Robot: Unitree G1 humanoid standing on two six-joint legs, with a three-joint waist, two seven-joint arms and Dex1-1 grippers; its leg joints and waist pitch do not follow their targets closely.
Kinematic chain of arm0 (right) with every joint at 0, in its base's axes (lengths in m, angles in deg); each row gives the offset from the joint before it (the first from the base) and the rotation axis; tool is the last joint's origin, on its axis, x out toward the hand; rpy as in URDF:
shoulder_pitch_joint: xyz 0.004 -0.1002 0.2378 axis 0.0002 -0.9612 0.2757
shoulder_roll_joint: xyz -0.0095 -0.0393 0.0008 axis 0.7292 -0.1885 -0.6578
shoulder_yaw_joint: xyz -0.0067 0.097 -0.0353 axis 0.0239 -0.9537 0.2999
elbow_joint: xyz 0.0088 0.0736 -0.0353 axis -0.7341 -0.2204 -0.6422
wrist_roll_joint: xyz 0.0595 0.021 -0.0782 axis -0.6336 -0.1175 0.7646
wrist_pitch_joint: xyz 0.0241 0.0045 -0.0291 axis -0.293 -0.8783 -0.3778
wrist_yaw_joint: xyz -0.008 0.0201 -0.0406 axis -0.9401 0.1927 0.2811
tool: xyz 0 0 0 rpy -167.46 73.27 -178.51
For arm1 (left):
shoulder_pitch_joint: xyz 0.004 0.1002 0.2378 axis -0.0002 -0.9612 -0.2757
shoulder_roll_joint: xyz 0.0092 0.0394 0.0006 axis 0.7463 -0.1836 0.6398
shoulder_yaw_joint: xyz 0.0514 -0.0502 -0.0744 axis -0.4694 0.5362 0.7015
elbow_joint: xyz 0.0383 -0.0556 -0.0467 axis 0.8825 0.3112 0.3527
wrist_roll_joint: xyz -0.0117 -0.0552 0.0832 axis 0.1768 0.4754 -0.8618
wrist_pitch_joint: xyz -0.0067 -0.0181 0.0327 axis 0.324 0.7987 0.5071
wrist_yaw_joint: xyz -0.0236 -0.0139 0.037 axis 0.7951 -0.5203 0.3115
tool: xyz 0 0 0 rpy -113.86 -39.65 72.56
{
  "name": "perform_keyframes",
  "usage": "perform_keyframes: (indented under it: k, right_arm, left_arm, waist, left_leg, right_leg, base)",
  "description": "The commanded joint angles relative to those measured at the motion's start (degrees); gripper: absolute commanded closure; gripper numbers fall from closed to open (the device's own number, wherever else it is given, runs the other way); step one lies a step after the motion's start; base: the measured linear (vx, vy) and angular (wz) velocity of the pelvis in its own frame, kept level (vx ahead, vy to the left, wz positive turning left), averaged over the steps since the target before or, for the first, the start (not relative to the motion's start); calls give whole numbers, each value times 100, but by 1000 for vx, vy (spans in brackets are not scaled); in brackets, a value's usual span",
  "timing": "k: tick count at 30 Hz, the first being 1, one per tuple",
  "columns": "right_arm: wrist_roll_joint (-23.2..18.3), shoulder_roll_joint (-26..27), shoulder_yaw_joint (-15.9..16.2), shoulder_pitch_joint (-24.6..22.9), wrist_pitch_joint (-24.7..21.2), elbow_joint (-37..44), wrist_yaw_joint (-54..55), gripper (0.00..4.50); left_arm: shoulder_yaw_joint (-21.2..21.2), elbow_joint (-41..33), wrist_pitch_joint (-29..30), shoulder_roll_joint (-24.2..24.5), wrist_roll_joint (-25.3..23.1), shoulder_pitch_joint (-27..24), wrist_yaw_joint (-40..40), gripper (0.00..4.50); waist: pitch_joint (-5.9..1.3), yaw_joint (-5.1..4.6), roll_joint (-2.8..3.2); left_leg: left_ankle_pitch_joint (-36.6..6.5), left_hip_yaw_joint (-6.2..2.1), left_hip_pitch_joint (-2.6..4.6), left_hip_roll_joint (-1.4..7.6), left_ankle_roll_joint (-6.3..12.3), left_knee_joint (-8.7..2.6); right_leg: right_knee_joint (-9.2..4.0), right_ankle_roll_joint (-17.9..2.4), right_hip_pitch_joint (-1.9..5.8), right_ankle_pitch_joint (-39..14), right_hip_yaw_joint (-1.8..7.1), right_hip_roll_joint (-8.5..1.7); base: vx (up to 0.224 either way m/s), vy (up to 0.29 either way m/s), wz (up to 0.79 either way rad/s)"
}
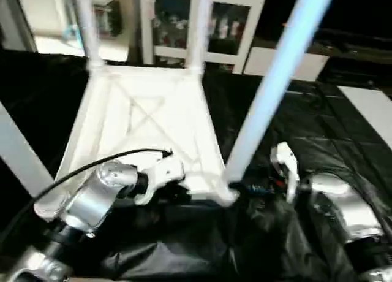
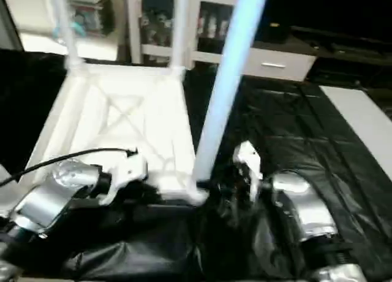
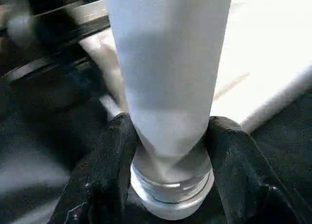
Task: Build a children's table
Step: Rotate leg to tighten
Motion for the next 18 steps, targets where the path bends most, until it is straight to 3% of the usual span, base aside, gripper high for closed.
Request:
perform_keyframes:
  k: [1,2,4,5,6,7,8,9,11,12,15,17,18]
  right_arm:
    - [365,23,0,-28,-173,-343,652,256]
    - [606,333,-80,26,-241,-486,1565,257]
    - [764,535,-135,68,-303,-558,2165,257]
    - [833,633,-174,91,-343,-592,2465,257]
    - [1019,971,-336,220,-416,-769,3473,258]
    - [1041,1038,-365,246,-419,-802,3636,258]
    - [1093,1210,-438,312,-421,-889,4045,258]
    - [1056,1415,-454,385,-444,-953,4224,259]
    - [992,1603,-441,449,-467,-1000,4296,259]
    - [973,1714,-368,490,-421,-980,4235,259]
    - [920,1812,-305,520,-203,-876,4049,259]
    - [899,1796,-277,503,-153,-783,3930,259]
    - [807,1730,-285,441,-65,-614,3724,259]
  left_arm:
    - [0,74,95,-157,23,67,-230,450]
    - [54,282,245,-447,-41,267,-593,450]
    - [96,406,345,-630,-68,391,-811,450]
    - [108,456,396,-709,-83,445,-896,450]
    - [192,697,496,-1020,-169,655,-1354,450]
    - [203,743,510,-1076,-188,695,-1436,450]
    - [233,866,544,-1220,-239,800,-1650,450]
    - [235,1013,495,-1359,-314,920,-1868,450]
    - [225,1144,435,-1476,-394,1023,-2050,450]
    - [191,1219,360,-1533,-434,1082,-2108,450]
    - [109,1287,269,-1537,-502,1131,-2091,450]
    - [99,1292,250,-1506,-516,1119,-2068,450]
    - [92,1279,238,-1436,-536,1077,-2032,450]
  waist:
    - [-202,-24,49]
    - [-208,-42,39]
    - [-189,-134,51]
    - [-197,-170,59]
    - [-211,-180,91]
    - [-194,-253,141]
    - [-197,-277,137]
    - [-201,-309,152]
    - [-194,-340,219]
    - [-167,-345,243]
    - [-124,-383,223]
    - [-124,-386,244]
    - [-121,-383,246]
  left_leg:
    - [-2330,-175,25,219,-206,-507]
    - [-2362,-187,26,217,-197,-501]
    - [-2479,-206,40,174,-236,-471]
    - [-2494,-228,23,171,-229,-464]
    - [-2491,-240,37,186,-235,-470]
    - [-2596,-258,20,207,-246,-507]
    - [-2715,-286,7,208,-268,-512]
    - [-2886,-319,-10,218,-287,-531]
    - [-3202,-366,42,249,-264,-556]
    - [-3337,-363,71,265,-258,-571]
    - [-3600,-356,156,234,-221,-550]
    - [-3447,-370,88,251,-218,-582]
    - [-3426,-367,88,250,-223,-585]
  right_leg:
    - [-586,-477,138,-3465,172,-359]
    - [-601,-430,139,-3554,160,-366]
    - [-695,-243,87,-3980,98,-360]
    - [-727,-176,117,-4081,65,-377]
    - [-727,-218,121,-3967,56,-388]
    - [-740,-291,130,-3710,-4,-356]
    - [-747,-267,161,-3700,-64,-357]
    - [-758,-219,212,-3645,-116,-364]
    - [-803,-275,240,-3362,-190,-386]
    - [-825,-312,225,-3287,-205,-383]
    - [-904,-303,168,-3438,-244,-406]
    - [-859,-329,226,-3368,-207,-440]
    - [-858,-344,216,-3350,-194,-444]
  base:
    - [-51,3,-7]
    - [0,0,0]
    - [-54,0,-5]
    - [0,0,0]
    - [0,0,0]
    - [0,0,0]
    - [0,0,0]
    - [0,0,0]
    - [0,0,0]
    - [0,0,0]
    - [0,0,0]
    - [0,0,0]
    - [0,0,0]
